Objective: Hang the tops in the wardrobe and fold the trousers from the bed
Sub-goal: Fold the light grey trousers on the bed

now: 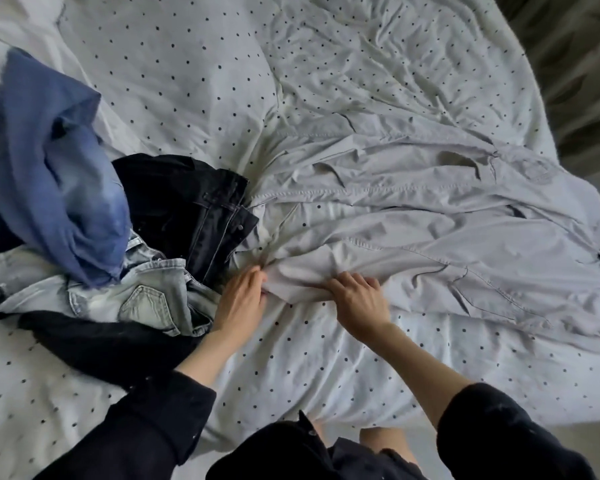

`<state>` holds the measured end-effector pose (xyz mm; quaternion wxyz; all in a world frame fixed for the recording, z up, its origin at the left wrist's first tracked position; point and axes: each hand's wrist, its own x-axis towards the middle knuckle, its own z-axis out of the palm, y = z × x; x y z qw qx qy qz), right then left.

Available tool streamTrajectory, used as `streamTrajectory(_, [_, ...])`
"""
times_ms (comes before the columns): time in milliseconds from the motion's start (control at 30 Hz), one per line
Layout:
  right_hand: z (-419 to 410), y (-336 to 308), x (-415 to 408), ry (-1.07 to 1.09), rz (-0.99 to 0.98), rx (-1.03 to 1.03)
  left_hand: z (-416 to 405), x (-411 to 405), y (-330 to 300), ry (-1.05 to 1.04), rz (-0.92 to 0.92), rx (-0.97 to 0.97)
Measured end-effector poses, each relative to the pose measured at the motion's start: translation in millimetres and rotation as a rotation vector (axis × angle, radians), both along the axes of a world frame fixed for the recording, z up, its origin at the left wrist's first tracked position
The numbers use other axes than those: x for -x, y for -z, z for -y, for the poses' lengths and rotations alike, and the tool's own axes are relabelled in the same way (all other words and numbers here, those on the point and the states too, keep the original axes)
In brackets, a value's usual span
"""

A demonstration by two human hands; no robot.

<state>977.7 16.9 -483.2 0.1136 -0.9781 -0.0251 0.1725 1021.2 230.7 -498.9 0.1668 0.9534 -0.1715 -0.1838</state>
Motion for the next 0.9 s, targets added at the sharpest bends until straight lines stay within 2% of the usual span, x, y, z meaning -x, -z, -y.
streamTrajectory(67, [11.8, -12.3, 11.4, -0.059, 0.020, -0.024, -2.9, 2.7, -2.7, 0.038, -0.005, 0.079])
streamTrajectory(167, [28.5, -34.0, 22.1, -0.081, 0.017, -0.061, 0.4, 7.5, -4.5, 0.043, -0.134, 0.092])
streamTrajectory(300, [51.5, -72.2, 9.2, 0.043, 0.137, -0.164, -0.1, 12.0, -14.8, 0.246, -0.262, -0.102])
streamTrajectory(367, [61.9, -87.9, -1.0, 0.096, 0.189, -0.170, -0.2, 7.4, -30.2, 0.206, -0.261, -0.038])
streamTrajectory(433, [68.9, -98.3, -8.6, 0.156, 0.235, -0.158, 2.7, -6.5, -54.1, 0.132, -0.102, 0.062])
streamTrajectory(567, [76.9, -120.1, -16.5, 0.242, 0.410, -0.123, 14.6, -52.3, -120.1, 0.142, 0.496, 0.102])
streamTrajectory(667, [75.2, -138.0, -24.5, 0.189, 0.506, -0.081, 22.2, -82.8, -169.8, 0.124, 0.773, 0.059])
streamTrajectory(733, [71.9, -142.7, -29.1, 0.179, 0.504, -0.071, 24.1, -88.5, -183.0, 0.118, 0.867, 0.013])
streamTrajectory(767, [69.2, -142.6, -30.4, 0.175, 0.489, -0.076, 22.4, -87.3, -183.2, 0.120, 0.871, -0.032])
streamTrajectory(833, [63.3, -137.2, -29.9, 0.151, 0.449, -0.073, 13.7, -79.4, -171.0, 0.103, 0.757, -0.194])
streamTrajectory(900, [56.7, -121.9, -24.2, 0.084, 0.409, -0.043, -2.7, -67.1, -146.3, 0.070, 0.440, -0.438])
